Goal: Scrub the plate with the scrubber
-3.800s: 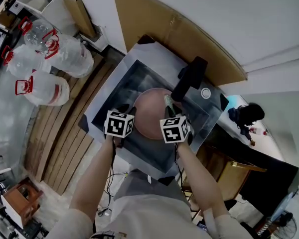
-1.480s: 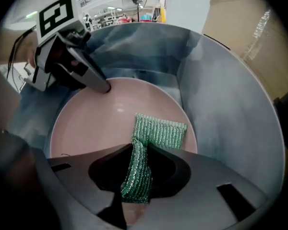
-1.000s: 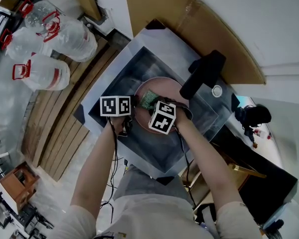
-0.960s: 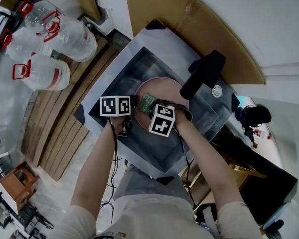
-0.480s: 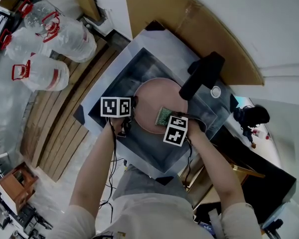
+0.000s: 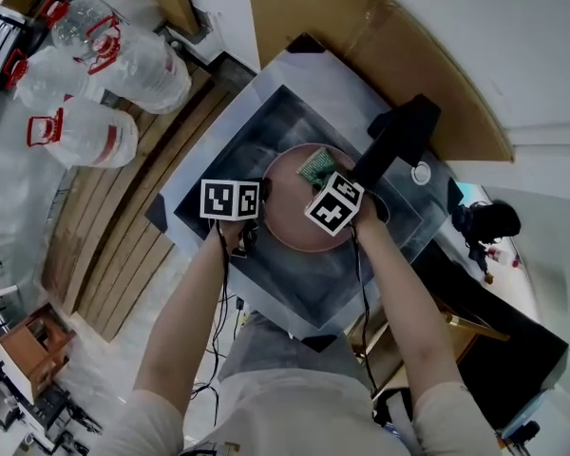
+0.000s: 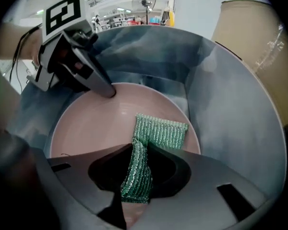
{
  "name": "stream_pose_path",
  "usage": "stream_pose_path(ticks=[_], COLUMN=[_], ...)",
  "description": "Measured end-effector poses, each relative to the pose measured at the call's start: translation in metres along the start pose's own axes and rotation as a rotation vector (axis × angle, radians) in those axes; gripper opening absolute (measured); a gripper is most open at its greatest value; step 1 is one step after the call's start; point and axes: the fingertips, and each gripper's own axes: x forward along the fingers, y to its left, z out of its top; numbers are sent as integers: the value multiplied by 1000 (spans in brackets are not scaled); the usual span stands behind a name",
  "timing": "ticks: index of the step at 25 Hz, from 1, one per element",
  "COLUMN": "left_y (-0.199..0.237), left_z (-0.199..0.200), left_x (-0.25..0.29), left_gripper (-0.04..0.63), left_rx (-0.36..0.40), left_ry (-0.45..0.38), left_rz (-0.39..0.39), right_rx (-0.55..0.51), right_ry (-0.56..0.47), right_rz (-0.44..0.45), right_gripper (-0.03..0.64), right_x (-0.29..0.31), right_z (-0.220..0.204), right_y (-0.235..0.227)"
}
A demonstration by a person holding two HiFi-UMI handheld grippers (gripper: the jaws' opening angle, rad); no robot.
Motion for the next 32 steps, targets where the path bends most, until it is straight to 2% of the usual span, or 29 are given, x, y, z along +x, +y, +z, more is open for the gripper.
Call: stream_pose_path(ticks=[7,11,13,15,18,21,23,25,28,30,32], left_y=[1,2,2,2,2,2,2,2,1,1,1], left_z=[1,0,0,0,0,1,1,1,0,0,1], left_x=[0,-1,0,0,0,-1,-1,0,-1,-1,-1], left_gripper=[34,34,34,34,34,34,34,34,34,34,34], left_rx=[13,10,1,-10,-16,-3,1,-2,-3,-3,-4], left_ry=[0,1,2,1,4,3,3,4,6,6,2], left_rz=[2,2,-5,-13,-16,-7,-5,-7,-8,-8,-8], right_rx=[-165,-322,-423,-456,-440,-424,-404,-341,-181,-93,-54], right_ry=[-75,-73,-36,6,85,159,183,182,130,88,52], right_rz=[34,147,208,273,310,256,184,93,-15,-54,-61], right_gripper=[126,126,127,127,126,126,126,126,126,126,127], right_x=[5,1,-3,-10,-18,-21,-18,-14,-8,-4,0], right_z=[31,26,8,-16,-52,-77,-81,-75,-53,-35,-17], right_y=[51,106,128,138,133,105,83,58,22,3,-7])
